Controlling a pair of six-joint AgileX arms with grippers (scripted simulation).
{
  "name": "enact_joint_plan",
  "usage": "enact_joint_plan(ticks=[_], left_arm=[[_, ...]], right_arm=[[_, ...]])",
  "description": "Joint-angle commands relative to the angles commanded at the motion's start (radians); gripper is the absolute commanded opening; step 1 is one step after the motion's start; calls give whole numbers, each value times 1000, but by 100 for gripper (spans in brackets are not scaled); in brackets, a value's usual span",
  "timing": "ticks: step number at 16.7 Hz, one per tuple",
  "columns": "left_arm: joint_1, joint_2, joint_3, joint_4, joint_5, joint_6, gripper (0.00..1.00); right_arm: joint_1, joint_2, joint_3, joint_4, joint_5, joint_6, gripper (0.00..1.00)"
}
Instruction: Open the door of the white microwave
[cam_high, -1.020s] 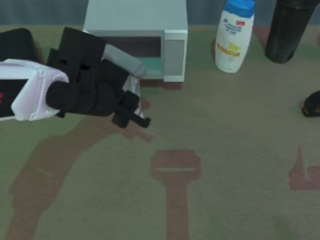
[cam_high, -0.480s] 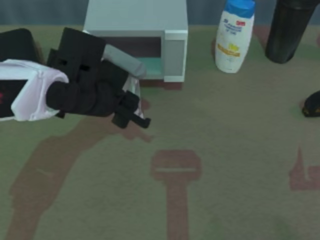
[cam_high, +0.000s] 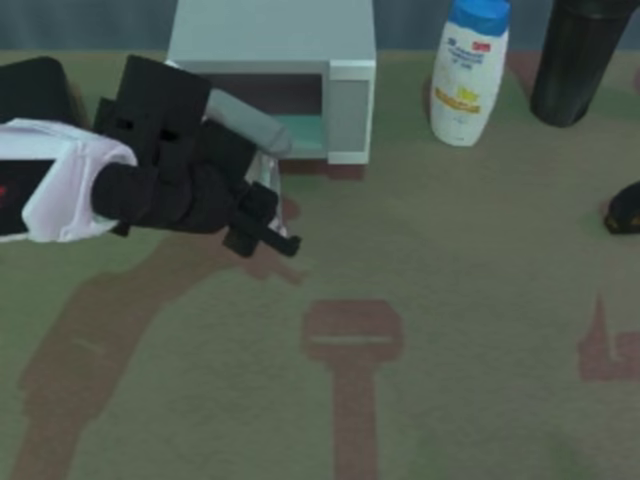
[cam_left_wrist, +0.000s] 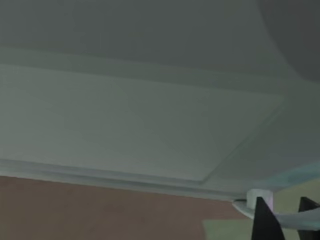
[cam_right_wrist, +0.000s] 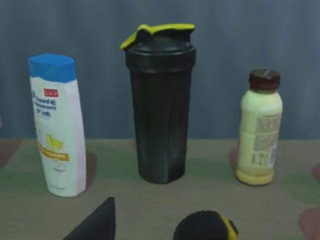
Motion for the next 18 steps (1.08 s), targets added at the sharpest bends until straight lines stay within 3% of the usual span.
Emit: enact_joint_plan(ticks=[10, 18], left_arm=[[37, -19, -18, -19, 65, 81, 0], [37, -19, -19, -19, 66, 83, 0]], right_arm=[[0, 0, 0, 0, 0, 0, 100], [0, 0, 0, 0, 0, 0, 100]])
